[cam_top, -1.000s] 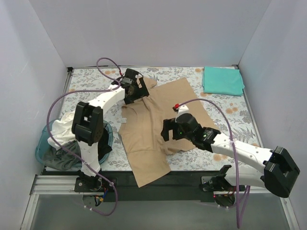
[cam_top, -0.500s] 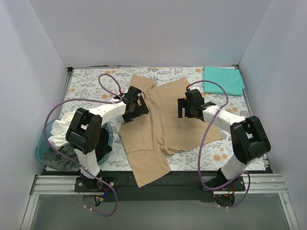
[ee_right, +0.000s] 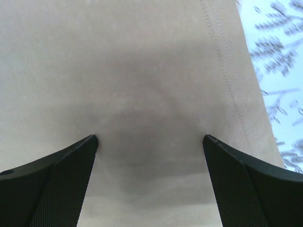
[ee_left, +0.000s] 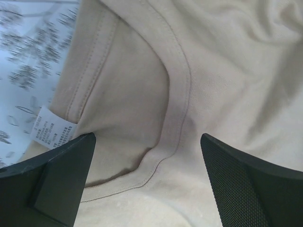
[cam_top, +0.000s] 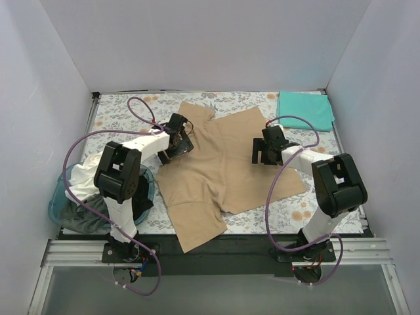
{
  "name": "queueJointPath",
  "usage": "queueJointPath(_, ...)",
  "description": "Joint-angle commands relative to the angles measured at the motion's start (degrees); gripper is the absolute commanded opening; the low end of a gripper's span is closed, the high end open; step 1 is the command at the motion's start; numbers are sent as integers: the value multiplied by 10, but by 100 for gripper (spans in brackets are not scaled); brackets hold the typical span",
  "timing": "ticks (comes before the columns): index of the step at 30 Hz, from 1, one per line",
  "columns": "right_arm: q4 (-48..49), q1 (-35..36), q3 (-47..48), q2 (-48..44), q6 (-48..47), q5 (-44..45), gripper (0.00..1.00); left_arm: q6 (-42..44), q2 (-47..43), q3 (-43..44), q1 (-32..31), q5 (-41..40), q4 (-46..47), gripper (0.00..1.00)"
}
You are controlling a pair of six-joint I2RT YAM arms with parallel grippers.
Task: Fold and stack the t-shirts
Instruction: Flatten the tshirt out
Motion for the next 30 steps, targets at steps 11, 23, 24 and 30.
queueJointPath(11, -54, -31, -172, -166, 91, 47, 98, 10, 0, -21, 28, -80, -96, 95)
queueJointPath(23, -73, -31, 24, -177, -24, 9, 98, 119, -43, 105, 28, -9, -54, 98)
queueJointPath(24, -74, -32, 38, -161, -27, 3, 98, 124, -30, 137, 29, -3, -53, 98)
queueJointPath(30, -69, -31, 161, -18, -65, -33, 98, 147, 98, 246, 31, 62, -62, 98)
